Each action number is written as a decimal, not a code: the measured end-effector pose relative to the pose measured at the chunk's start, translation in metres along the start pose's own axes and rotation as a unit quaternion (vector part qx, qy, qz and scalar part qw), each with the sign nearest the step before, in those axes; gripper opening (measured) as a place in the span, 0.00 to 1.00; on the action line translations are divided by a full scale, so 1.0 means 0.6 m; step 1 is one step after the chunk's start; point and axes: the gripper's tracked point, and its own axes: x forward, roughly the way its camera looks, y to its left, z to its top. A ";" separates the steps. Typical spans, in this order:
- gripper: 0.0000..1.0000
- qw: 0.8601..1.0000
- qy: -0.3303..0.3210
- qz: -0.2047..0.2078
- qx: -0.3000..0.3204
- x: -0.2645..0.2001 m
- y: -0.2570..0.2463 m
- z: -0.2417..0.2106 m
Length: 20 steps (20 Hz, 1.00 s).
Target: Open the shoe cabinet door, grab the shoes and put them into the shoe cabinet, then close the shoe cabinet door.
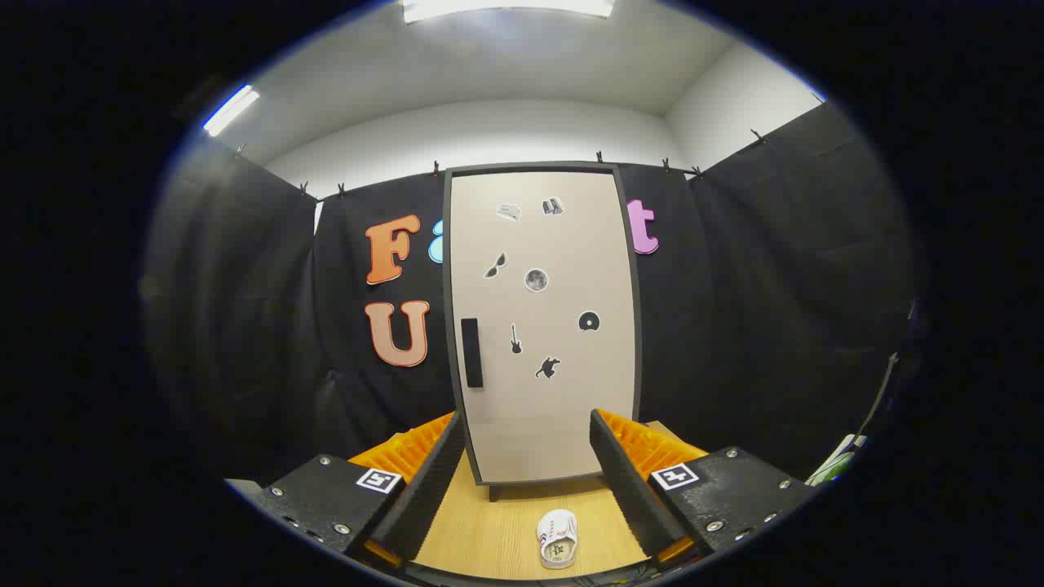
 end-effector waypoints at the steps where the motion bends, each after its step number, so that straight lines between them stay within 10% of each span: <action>1: 0.96 1.000 0.000 0.001 0.000 0.002 0.002 -0.001; 20: 0.96 1.000 0.000 0.011 -0.002 0.040 0.047 0.002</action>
